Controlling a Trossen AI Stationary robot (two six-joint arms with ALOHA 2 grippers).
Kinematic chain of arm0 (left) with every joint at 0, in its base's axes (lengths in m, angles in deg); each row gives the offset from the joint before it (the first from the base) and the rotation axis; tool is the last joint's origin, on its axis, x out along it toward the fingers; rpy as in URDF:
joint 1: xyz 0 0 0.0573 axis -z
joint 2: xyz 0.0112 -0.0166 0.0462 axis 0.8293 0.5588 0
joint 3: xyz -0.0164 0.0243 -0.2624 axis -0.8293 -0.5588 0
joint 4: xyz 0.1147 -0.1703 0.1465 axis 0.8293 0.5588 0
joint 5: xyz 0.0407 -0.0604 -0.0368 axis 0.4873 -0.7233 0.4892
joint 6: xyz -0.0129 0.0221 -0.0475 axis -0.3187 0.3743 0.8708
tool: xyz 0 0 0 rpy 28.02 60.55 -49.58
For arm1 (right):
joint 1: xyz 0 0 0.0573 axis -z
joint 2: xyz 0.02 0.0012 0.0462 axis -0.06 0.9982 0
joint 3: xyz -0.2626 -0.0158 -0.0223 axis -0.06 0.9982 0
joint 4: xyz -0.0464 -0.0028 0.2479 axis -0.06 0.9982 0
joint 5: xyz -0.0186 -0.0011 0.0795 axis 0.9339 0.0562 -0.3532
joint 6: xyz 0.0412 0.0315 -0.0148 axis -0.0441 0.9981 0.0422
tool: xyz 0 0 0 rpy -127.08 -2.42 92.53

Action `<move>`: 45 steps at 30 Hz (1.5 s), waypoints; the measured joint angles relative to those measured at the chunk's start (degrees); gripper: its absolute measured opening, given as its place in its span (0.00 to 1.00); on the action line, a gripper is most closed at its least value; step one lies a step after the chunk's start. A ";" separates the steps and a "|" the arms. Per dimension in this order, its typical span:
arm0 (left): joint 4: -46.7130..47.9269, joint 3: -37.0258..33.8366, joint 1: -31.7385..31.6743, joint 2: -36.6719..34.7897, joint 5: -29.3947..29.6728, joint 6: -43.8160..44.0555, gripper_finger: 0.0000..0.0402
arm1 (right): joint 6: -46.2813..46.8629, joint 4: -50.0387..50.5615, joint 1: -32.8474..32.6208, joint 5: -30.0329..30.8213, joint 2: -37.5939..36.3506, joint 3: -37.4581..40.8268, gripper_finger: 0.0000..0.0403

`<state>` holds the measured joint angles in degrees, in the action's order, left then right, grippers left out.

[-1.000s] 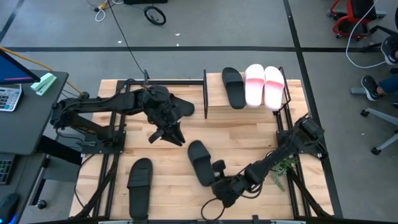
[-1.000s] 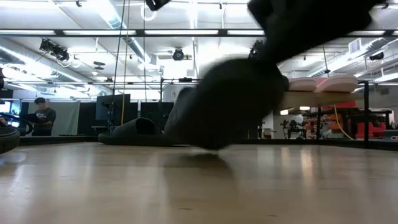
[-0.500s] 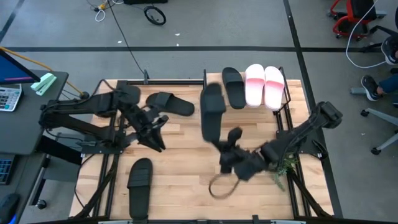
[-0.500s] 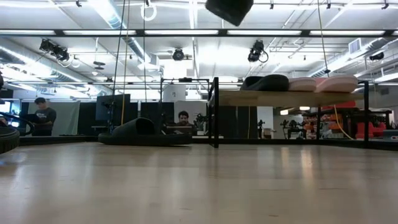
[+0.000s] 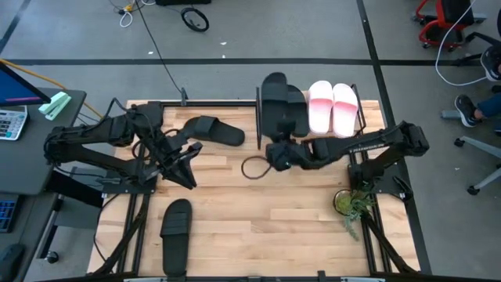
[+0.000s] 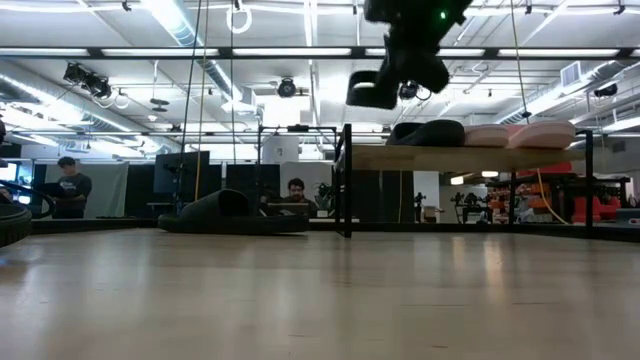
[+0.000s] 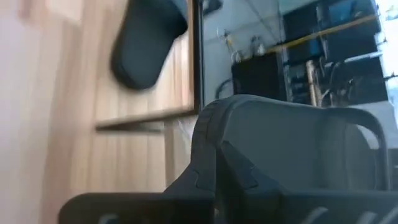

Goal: Pick and place slides into the shelf
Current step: Put the black slide on the shelf

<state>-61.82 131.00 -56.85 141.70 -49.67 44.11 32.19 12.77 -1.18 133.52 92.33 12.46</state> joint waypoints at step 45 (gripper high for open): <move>3.64 0.00 -0.02 0.01 0.39 -1.75 0.06 | -4.45 7.63 17.61 -30.56 -1.22 -0.02 0.13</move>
<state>-58.18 131.00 -56.87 141.71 -49.27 42.36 27.74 20.40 16.44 102.96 91.11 12.44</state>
